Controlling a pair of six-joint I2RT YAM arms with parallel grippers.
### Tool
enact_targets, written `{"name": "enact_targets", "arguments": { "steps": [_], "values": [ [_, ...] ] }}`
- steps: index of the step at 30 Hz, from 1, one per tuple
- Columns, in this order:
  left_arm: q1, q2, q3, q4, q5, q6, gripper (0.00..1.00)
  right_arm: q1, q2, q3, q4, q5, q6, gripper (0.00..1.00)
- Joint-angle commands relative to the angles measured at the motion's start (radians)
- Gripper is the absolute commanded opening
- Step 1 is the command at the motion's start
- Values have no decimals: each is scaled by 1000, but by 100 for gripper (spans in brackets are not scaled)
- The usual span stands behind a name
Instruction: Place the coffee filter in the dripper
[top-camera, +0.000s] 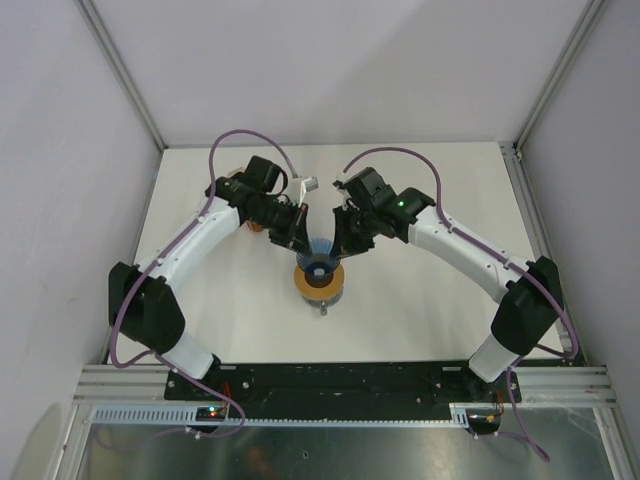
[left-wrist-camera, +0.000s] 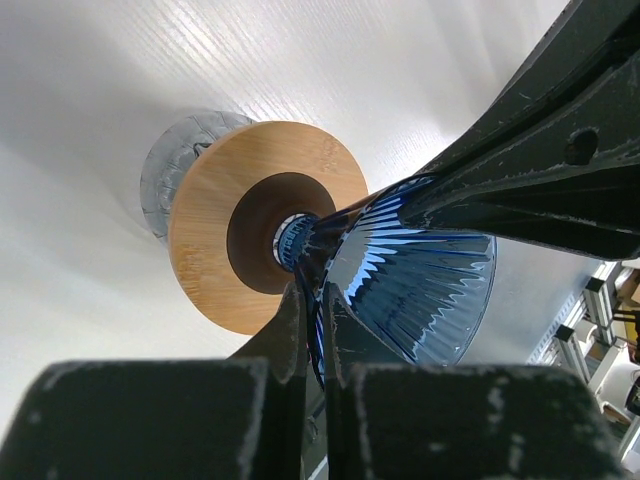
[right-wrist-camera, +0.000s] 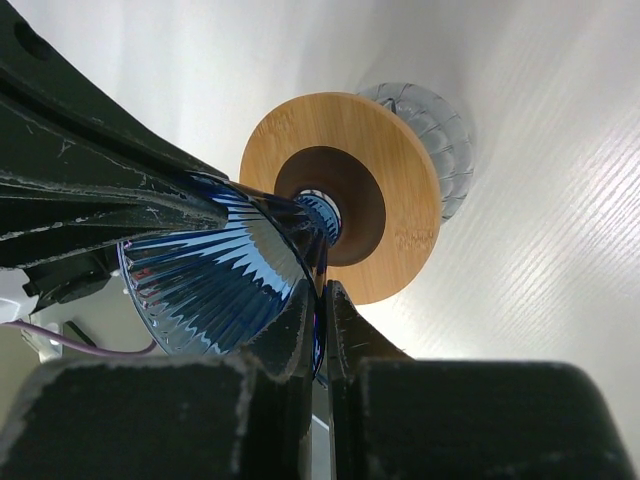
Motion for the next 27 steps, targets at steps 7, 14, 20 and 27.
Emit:
{"name": "enact_targets", "arguments": {
  "steps": [7,14,20,27],
  "values": [
    [0,21,-20,9,133,74,0,0,48,-9,91,21,-81,0],
    [1,38,-18,25,56,126,0,-12,83,-27,117,41,-91,0],
    [1,40,-13,49,43,132,0,-13,104,-33,142,26,-85,0],
    [1,10,36,50,126,78,0,-11,46,-32,186,-57,-43,0]
  ]
}}
